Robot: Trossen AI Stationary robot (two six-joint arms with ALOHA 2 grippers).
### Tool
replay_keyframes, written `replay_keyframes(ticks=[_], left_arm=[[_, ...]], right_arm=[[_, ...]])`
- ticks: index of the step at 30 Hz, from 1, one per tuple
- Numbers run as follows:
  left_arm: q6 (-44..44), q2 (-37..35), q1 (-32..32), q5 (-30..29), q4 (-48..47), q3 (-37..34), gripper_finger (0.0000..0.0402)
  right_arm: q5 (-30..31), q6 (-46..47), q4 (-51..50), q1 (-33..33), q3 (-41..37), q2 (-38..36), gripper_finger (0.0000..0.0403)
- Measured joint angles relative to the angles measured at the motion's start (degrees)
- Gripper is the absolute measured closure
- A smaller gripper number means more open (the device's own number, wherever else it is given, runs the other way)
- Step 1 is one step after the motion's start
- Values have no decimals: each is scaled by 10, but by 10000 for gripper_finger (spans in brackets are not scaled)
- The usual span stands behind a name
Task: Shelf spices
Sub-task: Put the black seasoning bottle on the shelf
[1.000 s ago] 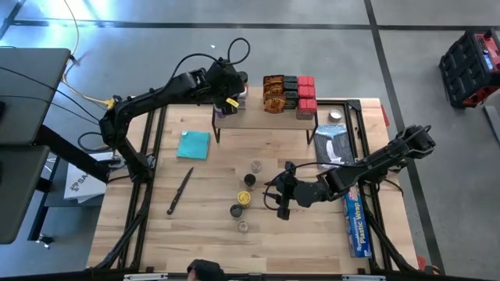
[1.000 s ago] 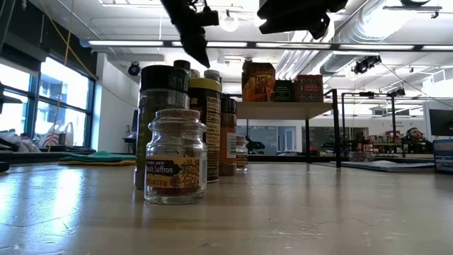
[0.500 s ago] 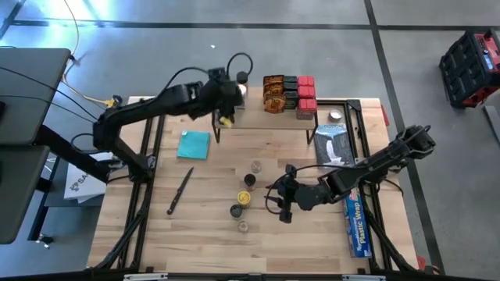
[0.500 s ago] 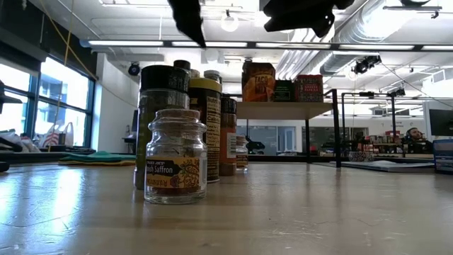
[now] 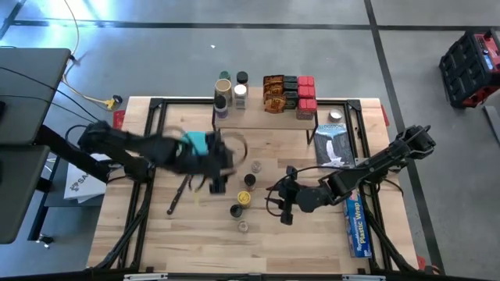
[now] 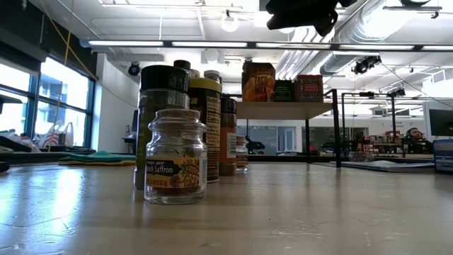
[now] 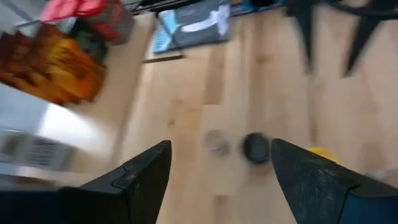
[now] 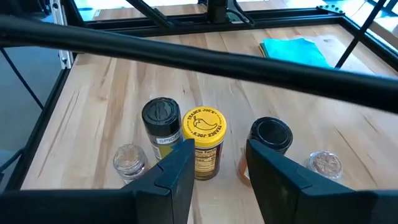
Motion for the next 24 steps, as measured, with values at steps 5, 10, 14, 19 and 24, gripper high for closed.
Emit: replay_keyframes(ticks=[5, 10, 14, 19, 24], left_arm=[[-98, 0, -70, -59, 163, -123, 131], [-156, 3, -76, -64, 403, -258, 131], [-179, 14, -53, -59, 551, -330, 131], [-216, 53, -18, -34, 579, -344, 131], [-237, 80, 7, -10, 510, -320, 131]], right_arm=[[12, 8, 0, -3, 0, 0, 263], [26, 6, 5, -2, 0, 0, 263], [28, 5, 5, -3, 0, 0, 263], [28, 4, 5, -3, 0, 0, 263], [28, 6, 5, -3, 0, 0, 263]])
